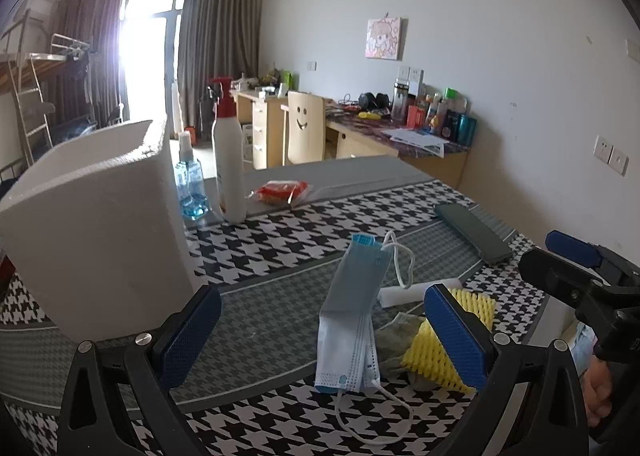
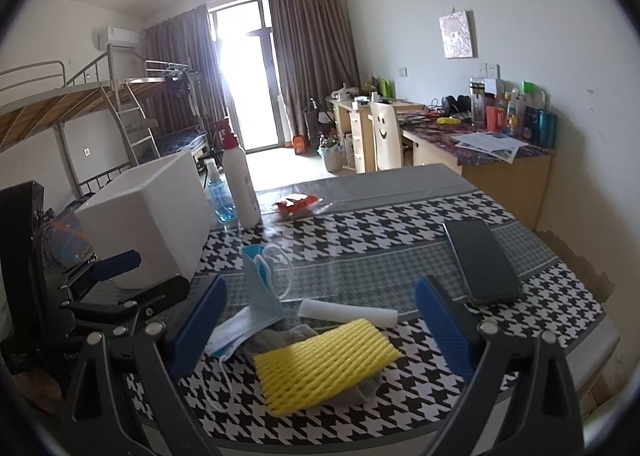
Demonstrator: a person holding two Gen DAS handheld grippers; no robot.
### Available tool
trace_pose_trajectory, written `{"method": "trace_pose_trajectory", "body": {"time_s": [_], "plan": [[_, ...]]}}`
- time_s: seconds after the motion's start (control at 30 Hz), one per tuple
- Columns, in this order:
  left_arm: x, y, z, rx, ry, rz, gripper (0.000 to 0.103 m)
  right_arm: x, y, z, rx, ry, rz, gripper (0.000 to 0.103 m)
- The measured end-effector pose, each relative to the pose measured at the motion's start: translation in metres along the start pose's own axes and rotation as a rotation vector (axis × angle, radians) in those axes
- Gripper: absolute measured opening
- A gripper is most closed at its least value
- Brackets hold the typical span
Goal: Organize soft objects
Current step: 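Move the left tool toward the blue mask while the right tool approaches the yellow sponge, then grasp the blue mask with the left tool while the right tool grasps the yellow sponge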
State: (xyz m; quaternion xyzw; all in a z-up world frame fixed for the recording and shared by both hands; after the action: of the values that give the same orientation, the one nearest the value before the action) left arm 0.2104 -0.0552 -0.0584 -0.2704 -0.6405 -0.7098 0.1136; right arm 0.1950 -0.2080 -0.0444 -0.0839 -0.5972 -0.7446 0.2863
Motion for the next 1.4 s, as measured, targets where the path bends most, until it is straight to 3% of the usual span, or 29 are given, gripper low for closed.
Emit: {"method": "trace_pose_trajectory", "body": {"time_s": [0.8,1.4], "plan": [[-0.038,-0.022,-0.009,-0.026,-0.047,0.116,0.100,-0.025,-0.023,-0.018,-0.035,-0.022,0.093,0.097],[-0.062,-0.041,-0.018,-0.035,-0.111,0.223,0.072,-0.037,-0.034,-0.023,-0.045,-0.034,0.140,0.097]]}}
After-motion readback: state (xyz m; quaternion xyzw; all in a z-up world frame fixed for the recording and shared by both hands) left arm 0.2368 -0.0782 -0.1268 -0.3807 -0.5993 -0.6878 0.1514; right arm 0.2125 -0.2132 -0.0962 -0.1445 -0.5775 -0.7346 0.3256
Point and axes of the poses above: each gripper's, at about its wrist camera, not at the fingertips, and x roughly against the way its jaws point, z to its left, y to its top, the point moved 6 cm from there along -x, roughly the way its jaws point, and after that the axes turned 8 degrees about -x, right-handed, at the moved point
